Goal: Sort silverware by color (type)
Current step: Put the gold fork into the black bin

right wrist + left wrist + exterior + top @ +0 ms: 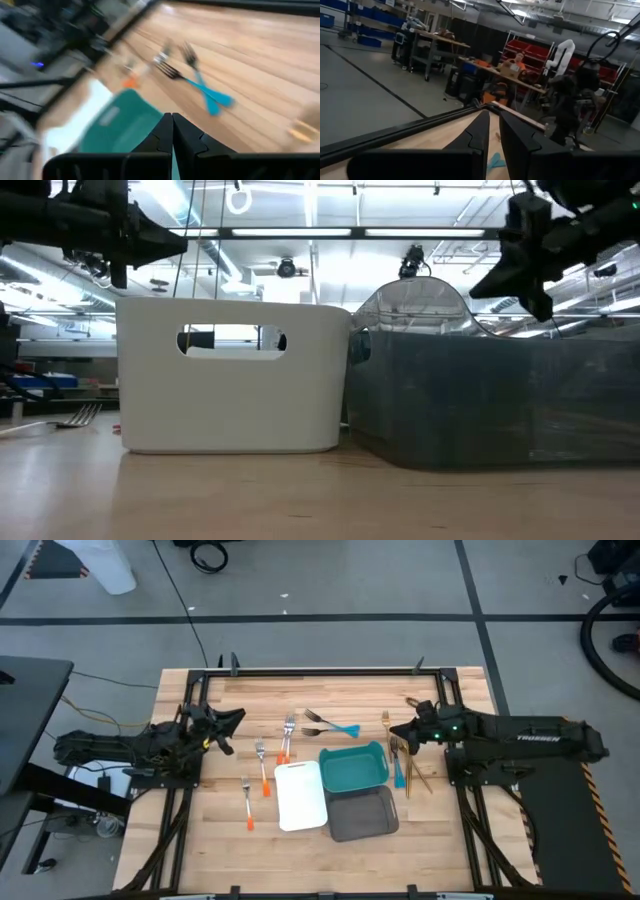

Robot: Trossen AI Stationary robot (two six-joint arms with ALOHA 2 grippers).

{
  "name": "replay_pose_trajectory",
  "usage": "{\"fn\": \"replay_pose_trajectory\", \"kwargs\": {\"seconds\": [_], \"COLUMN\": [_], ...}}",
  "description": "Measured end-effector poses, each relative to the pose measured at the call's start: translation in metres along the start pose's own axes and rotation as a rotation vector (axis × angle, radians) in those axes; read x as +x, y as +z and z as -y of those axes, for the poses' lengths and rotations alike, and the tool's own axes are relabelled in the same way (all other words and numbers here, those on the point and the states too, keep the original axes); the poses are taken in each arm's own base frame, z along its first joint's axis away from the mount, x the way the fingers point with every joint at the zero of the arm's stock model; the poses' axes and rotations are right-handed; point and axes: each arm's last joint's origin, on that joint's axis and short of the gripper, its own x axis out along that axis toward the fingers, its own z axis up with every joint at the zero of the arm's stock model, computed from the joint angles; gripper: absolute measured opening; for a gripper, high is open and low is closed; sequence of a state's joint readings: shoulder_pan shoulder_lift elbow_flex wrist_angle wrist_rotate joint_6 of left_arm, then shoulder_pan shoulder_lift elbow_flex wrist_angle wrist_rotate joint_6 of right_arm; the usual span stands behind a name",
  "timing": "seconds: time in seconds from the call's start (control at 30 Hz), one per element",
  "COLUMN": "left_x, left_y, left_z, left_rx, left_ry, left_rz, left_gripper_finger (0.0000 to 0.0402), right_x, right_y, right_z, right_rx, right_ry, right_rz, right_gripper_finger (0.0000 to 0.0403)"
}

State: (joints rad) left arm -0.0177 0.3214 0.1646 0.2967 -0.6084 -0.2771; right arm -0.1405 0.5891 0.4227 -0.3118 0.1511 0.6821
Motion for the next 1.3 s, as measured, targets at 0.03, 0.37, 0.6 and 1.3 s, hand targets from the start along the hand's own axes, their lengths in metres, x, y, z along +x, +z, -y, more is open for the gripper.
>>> {"fn": "replay_pose_trajectory", "kwargs": {"seconds": [0.03, 0.37, 0.6, 1.3], "left_x": [0.0, 0.0, 0.004, 0.015], "left_y": [0.001, 0.001, 0.027, 0.027], "left_z": [0.0, 0.001, 0.011, 0.013], "left_rx": [-0.004, -0.012, 0.048, 0.151], "left_ry": [-0.001, 0.015, 0.067, 0.104], "left_rz": [0.006, -0.047, -0.209, -0.201], "left_gripper_finger": [0.005, 0.005, 0.005, 0.0157], "right_x": [0.001, 0.01, 0.017, 0.047], "right_y": [0.001, -0.004, -0.014, -0.039], "right_z": [-0.003, -0.023, -0.027, -0.023], "right_rx": [0.003, 0.065, 0.151, 0.029], "right_ry": [-0.037, -0.354, -0.528, -0.673], "right_rz": [-0.029, -0.38, -0.611, -0.814], "right_gripper_finger": [0.0012, 0.0012, 0.0011, 0.007]}}
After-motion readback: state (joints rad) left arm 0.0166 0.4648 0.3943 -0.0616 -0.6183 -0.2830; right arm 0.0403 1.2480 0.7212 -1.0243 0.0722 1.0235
